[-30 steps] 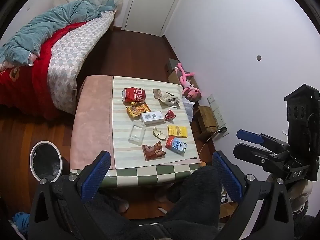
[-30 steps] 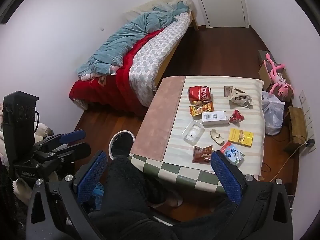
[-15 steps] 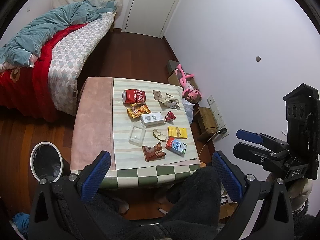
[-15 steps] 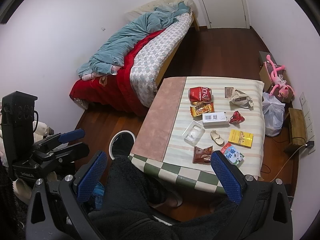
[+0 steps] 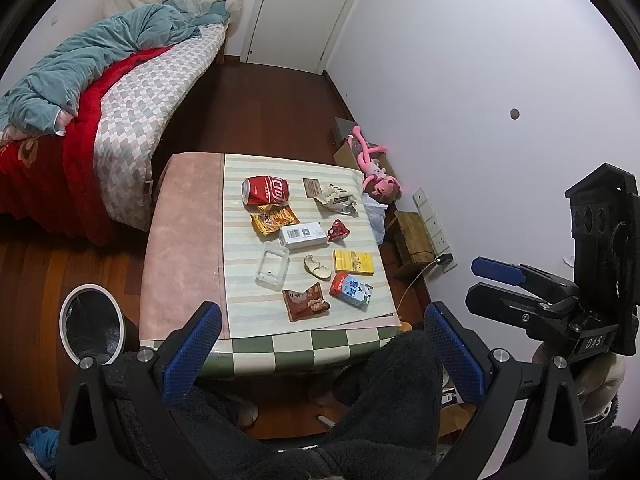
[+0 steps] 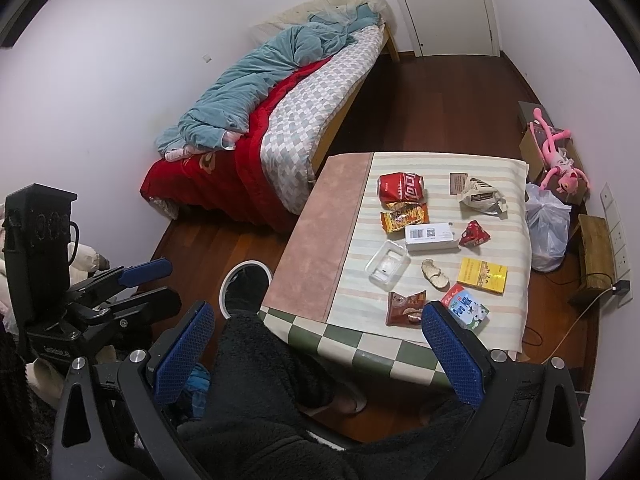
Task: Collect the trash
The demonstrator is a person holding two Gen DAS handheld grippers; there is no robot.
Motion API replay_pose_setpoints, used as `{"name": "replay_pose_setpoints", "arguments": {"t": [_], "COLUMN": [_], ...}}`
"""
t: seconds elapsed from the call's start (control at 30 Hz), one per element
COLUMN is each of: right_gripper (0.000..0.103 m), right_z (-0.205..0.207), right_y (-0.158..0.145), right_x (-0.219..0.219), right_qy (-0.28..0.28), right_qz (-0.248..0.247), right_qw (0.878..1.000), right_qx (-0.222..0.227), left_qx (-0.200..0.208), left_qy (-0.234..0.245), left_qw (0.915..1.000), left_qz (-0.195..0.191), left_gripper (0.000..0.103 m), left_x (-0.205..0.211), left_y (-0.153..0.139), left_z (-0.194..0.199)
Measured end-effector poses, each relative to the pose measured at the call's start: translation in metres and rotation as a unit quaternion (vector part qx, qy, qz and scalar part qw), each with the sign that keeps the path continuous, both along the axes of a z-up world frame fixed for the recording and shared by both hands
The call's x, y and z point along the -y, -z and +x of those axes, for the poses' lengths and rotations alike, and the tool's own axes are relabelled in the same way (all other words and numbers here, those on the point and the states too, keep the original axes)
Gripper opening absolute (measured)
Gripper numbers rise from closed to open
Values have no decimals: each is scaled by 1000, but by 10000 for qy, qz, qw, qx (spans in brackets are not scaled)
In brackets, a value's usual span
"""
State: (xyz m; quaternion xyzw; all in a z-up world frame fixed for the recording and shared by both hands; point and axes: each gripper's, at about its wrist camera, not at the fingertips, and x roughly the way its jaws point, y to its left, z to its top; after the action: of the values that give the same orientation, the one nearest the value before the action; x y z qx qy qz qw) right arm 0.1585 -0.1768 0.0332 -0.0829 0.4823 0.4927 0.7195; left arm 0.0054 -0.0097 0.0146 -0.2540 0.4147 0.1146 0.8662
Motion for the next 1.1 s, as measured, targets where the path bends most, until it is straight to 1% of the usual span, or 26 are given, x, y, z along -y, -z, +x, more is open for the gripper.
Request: {"name": "replay_pose_setpoints", "arguments": {"t": [0.77, 1.1], "right_gripper": [103, 103], "right_z": [1, 2], "right_y": [8, 5], "right_x": [7, 8], "right_qy": [4, -2], "right_qz": [-2, -18], "right_qw": [10000, 10000], "right_qx": [24, 84], "left_qx": [18, 56], "left_qy": [56, 129], "left_qw": [10000, 9999], "left_qz": [12, 34], "left_gripper": [103, 103], "left_x": [-1, 3], "left_y": [2, 1], "left_z": [0, 3]}}
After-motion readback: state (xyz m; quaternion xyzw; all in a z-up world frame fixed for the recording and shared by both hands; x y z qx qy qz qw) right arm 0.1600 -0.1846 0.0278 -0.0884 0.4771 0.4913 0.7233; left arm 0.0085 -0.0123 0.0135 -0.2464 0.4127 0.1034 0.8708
